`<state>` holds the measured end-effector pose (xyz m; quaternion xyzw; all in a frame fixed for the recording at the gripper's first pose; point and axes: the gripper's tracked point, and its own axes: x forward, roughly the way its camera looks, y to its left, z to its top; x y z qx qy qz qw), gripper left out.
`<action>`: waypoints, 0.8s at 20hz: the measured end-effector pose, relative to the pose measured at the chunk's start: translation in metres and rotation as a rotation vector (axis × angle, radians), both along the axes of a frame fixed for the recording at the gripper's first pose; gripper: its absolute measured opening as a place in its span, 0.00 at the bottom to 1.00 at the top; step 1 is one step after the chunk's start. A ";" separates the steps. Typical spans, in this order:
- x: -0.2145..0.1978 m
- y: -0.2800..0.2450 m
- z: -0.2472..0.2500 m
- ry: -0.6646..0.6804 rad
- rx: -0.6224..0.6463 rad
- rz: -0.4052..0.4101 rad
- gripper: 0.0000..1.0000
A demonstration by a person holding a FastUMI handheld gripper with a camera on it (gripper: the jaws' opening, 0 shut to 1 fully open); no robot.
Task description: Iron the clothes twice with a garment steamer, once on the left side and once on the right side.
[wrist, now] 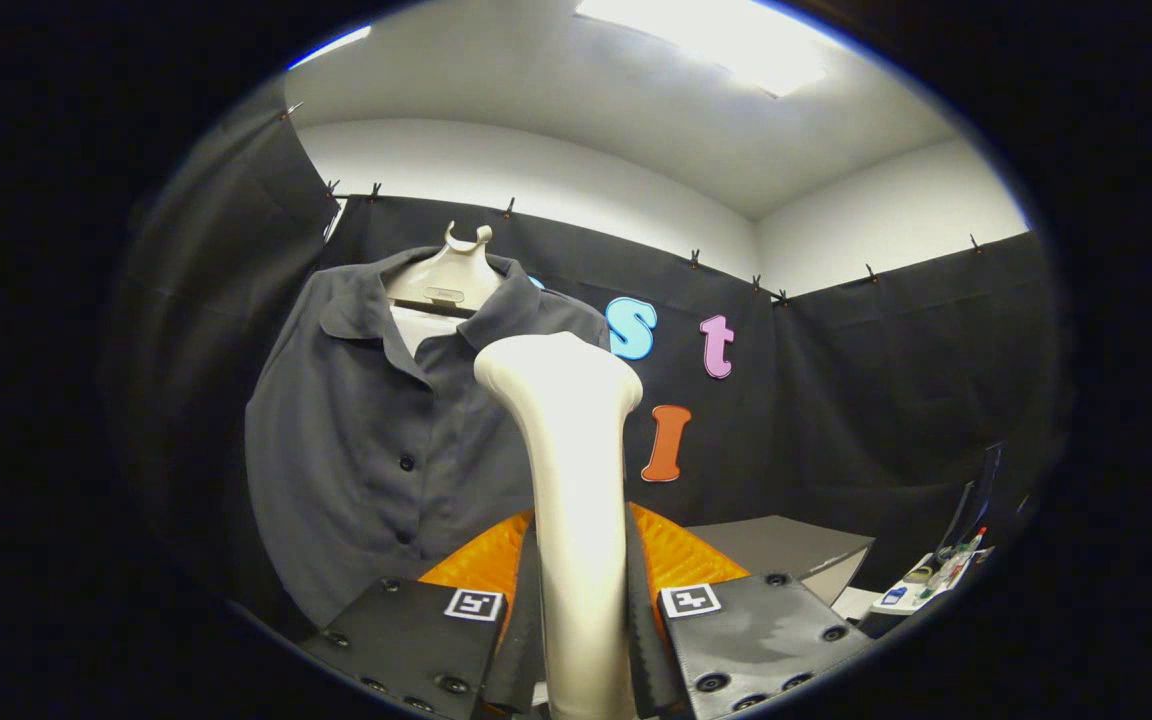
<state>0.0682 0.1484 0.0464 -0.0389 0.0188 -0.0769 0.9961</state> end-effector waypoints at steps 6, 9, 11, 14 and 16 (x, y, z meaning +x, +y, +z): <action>0.028 0.020 -0.032 0.008 0.008 0.007 0.44; 0.043 0.028 -0.042 0.013 0.020 0.050 0.44; 0.050 0.030 -0.049 0.015 0.017 0.058 0.44; 0.048 0.022 -0.060 0.028 0.016 0.032 0.43; 0.044 0.017 -0.072 0.046 0.017 0.012 0.43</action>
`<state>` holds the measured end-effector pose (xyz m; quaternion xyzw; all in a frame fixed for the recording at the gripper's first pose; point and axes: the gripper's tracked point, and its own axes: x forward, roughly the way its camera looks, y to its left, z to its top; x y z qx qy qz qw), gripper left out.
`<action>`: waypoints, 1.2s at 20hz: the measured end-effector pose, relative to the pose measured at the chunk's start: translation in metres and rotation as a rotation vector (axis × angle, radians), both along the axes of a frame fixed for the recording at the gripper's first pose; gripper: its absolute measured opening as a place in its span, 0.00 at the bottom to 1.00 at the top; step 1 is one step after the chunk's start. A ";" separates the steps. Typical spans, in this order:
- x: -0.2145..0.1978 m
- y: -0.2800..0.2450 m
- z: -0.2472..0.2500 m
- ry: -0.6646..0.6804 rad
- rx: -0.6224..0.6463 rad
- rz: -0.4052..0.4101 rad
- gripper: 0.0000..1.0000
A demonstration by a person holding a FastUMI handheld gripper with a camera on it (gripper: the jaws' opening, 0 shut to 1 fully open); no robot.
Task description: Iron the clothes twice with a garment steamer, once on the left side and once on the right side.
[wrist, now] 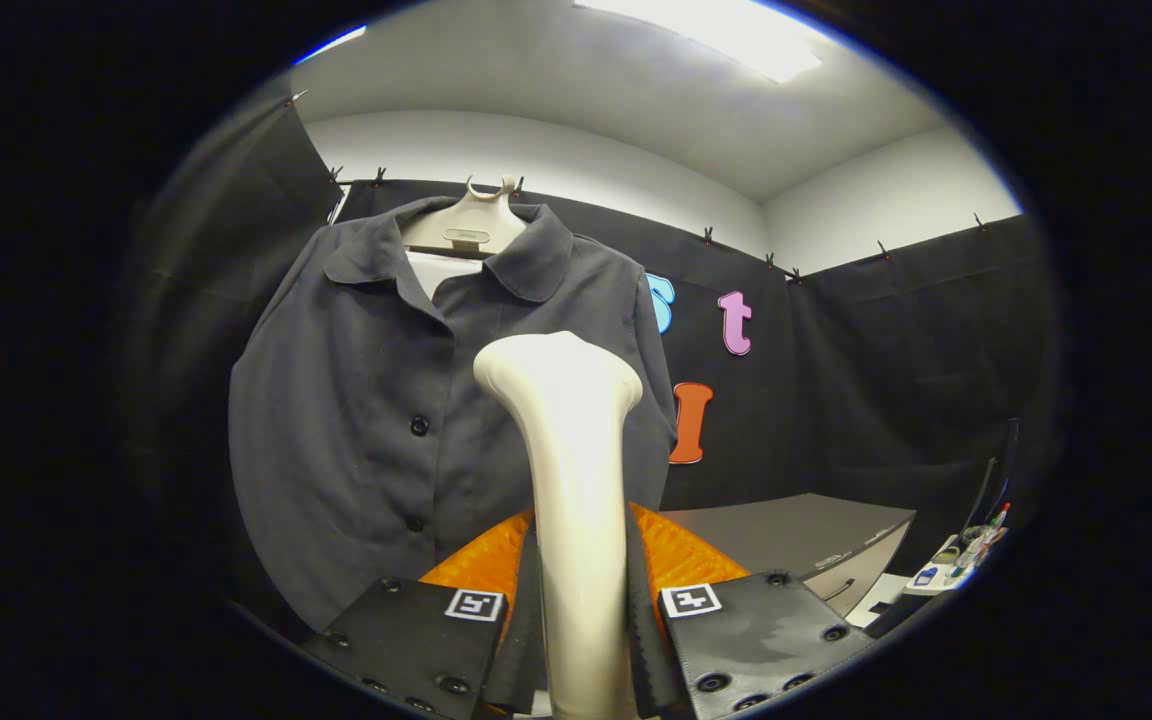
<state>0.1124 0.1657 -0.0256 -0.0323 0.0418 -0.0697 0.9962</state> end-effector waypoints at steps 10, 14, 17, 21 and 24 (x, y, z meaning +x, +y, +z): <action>-0.026 0.006 -0.065 0.121 -0.010 -0.004 0.44; -0.039 0.011 -0.092 0.179 -0.013 -0.008 0.44; -0.052 0.013 -0.119 0.229 -0.015 -0.010 0.44; -0.069 0.020 -0.150 0.288 -0.011 0.000 0.44; -0.080 0.023 -0.177 0.351 -0.024 0.007 0.44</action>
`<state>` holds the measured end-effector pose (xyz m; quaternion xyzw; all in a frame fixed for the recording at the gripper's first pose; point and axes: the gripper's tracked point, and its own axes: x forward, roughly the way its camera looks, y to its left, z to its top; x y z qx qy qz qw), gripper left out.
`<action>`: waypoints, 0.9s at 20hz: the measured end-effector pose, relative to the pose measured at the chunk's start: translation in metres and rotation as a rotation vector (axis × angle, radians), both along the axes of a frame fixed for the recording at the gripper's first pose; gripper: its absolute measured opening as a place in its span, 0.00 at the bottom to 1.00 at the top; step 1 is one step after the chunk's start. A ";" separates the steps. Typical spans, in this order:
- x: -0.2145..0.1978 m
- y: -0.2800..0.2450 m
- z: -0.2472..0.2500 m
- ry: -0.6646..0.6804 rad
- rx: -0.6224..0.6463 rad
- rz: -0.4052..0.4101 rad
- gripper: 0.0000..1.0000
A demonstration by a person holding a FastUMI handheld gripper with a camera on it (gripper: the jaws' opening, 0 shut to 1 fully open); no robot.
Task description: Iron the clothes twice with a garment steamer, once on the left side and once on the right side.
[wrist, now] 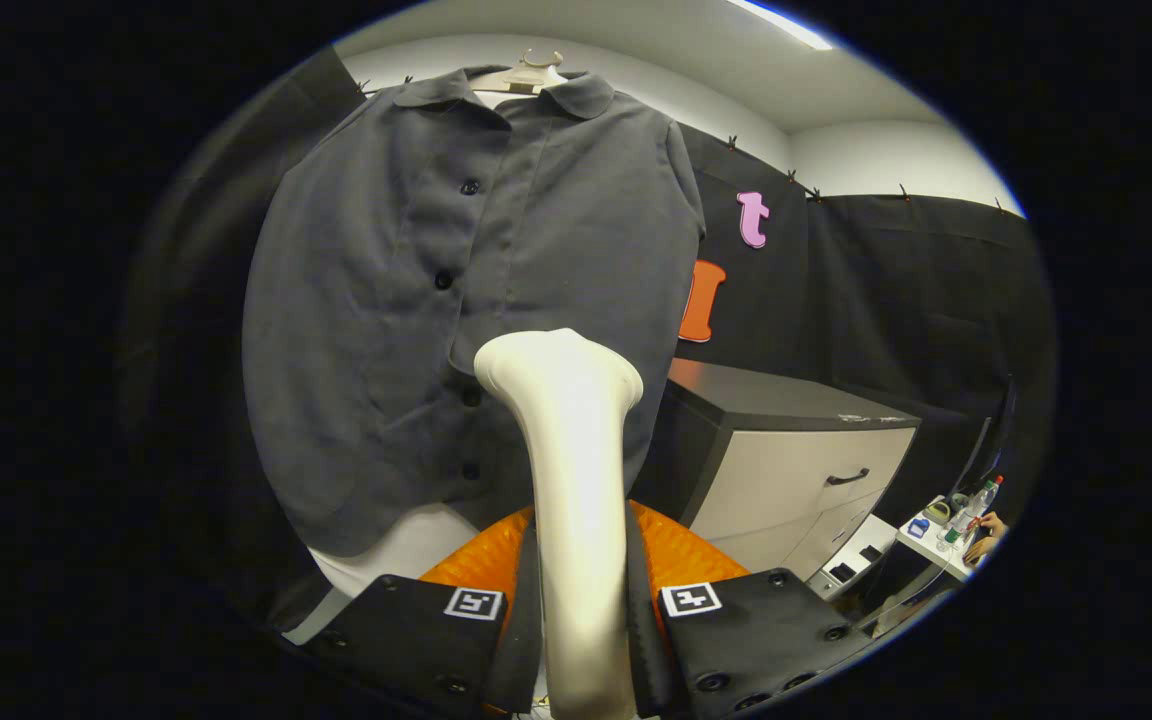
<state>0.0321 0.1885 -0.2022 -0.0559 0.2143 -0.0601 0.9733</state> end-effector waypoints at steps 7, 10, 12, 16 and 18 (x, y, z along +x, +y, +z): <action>-0.029 0.009 -0.047 0.115 -0.003 0.016 0.44; -0.039 0.012 -0.063 0.162 -0.002 0.015 0.44; -0.042 0.012 -0.074 0.185 -0.002 0.017 0.44; -0.049 0.013 -0.080 0.216 -0.007 0.014 0.44; -0.048 0.011 -0.076 0.210 -0.010 0.012 0.44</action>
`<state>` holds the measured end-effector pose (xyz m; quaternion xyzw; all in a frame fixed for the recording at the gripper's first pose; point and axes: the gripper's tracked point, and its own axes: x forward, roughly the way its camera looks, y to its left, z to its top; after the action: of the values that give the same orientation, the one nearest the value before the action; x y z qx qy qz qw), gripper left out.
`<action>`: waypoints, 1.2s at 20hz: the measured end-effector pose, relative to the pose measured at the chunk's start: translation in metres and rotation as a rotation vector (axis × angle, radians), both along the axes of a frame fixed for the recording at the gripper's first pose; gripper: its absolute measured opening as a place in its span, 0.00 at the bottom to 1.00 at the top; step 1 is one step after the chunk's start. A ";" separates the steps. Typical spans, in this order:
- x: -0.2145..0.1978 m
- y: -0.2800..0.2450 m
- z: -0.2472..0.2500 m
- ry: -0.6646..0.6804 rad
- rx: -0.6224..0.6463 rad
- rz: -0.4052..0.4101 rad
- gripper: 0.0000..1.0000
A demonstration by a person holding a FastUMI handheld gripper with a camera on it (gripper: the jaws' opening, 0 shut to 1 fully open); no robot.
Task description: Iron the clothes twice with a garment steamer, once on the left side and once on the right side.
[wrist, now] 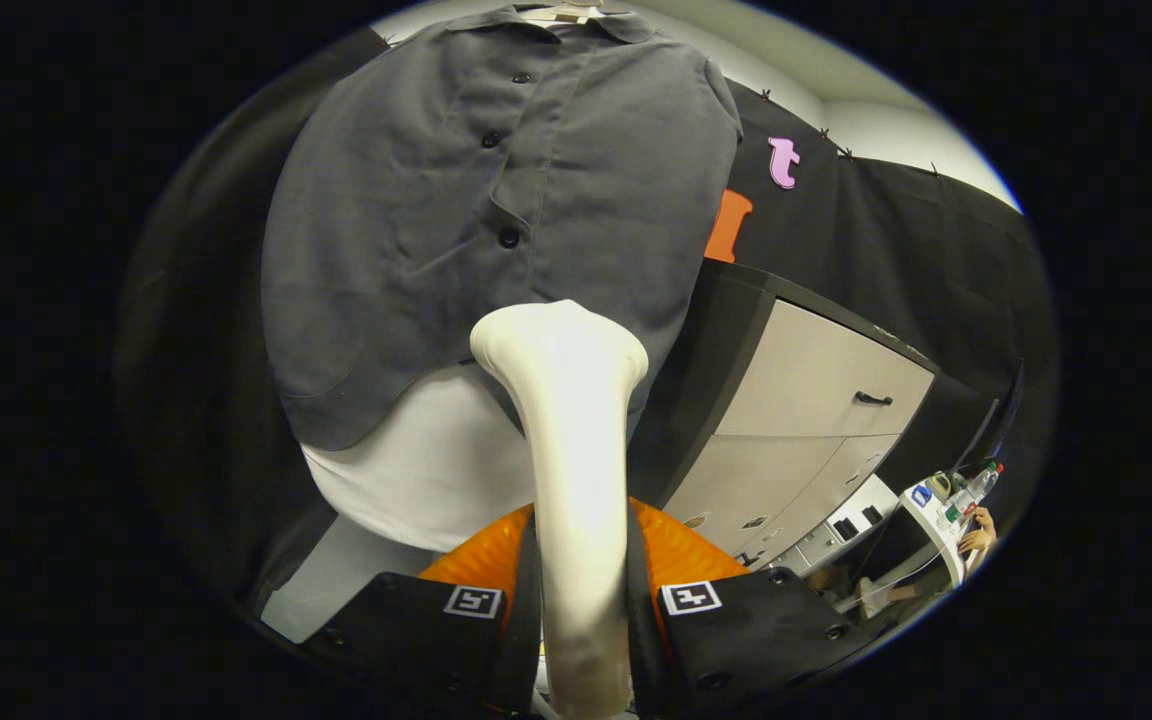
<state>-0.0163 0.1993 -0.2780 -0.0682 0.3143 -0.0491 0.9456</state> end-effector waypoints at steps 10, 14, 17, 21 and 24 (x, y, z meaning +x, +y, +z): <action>0.019 -0.020 0.114 -0.248 -0.073 -0.067 0.44; 0.030 -0.018 0.174 -0.369 -0.108 -0.075 0.44; 0.040 -0.007 0.210 -0.441 -0.120 -0.053 0.44; 0.049 0.024 0.247 -0.534 -0.080 -0.008 0.44; 0.050 0.047 0.276 -0.581 -0.053 0.040 0.44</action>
<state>0.0336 0.2462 -0.0016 -0.0824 0.0275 -0.0561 0.9946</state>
